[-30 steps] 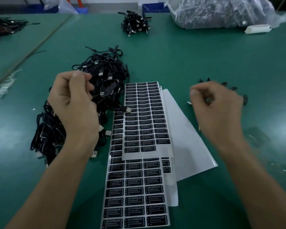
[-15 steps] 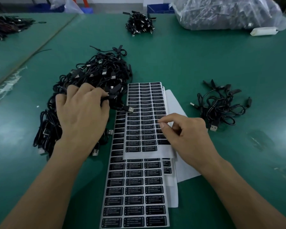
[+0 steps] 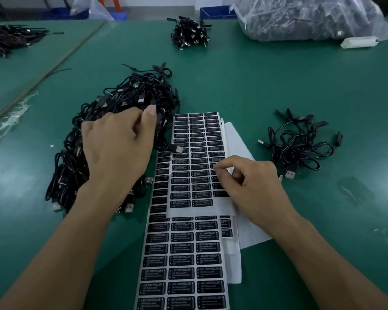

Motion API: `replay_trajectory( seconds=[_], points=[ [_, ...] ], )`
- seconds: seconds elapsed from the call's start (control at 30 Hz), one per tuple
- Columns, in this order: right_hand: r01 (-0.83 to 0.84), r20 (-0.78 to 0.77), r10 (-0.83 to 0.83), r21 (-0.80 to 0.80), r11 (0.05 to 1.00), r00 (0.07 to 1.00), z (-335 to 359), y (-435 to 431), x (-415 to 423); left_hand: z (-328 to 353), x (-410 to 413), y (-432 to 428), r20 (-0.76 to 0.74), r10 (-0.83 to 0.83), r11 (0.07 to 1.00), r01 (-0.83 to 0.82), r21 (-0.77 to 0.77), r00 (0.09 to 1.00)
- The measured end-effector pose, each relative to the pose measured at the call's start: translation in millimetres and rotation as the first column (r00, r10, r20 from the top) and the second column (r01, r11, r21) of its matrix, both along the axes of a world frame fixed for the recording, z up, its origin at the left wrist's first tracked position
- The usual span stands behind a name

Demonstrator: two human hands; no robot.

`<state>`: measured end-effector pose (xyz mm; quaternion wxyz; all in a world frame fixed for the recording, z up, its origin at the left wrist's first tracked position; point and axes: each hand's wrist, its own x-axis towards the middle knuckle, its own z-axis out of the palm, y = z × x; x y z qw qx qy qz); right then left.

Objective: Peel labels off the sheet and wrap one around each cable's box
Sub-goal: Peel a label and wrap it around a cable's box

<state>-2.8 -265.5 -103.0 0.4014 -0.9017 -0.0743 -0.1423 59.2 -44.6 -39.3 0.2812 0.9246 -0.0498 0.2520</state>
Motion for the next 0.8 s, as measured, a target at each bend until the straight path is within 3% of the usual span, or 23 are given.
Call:
replay_trajectory(
  seconds=[0.13, 0.33, 0.4, 0.5, 0.7, 0.8],
  points=[
    [0.0, -0.015, 0.0, 0.008, 1.0, 1.0, -0.7, -0.8, 0.1, 9.5, 25.2, -9.3, -0.022, 0.053, 0.987, -0.049, 0.15, 0.998],
    [0.008, -0.03, -0.008, 0.009, 1.0, 1.0, -1.7, 0.2, 1.0, 17.5, 89.8, -14.1, -0.335, 0.168, 0.938, -0.046, 0.342, 0.927],
    [0.008, -0.034, -0.008, 0.003, 1.0, 0.999, -1.9, 0.3, 0.7, 13.1, 100.4, -14.0, -0.371, 0.172, 0.935, -0.033, 0.353, 0.913],
    [0.007, -0.037, -0.007, -0.004, 1.0, 0.999, -1.4, 0.9, 0.8, 7.5, 105.8, -12.7, -0.354, 0.142, 0.949, -0.026, 0.314, 0.924],
    [0.006, -0.039, -0.007, -0.021, 1.0, 0.999, 0.1, 2.2, -0.5, 11.1, 111.1, -1.3, -0.356, 0.053, 0.998, -0.043, 0.034, 0.933],
    [0.012, -0.045, -0.013, -0.017, 1.0, 0.999, 0.5, 2.1, -0.3, 12.7, 114.8, 3.3, -0.382, 0.049, 0.998, -0.056, -0.005, 0.923]
  ],
)
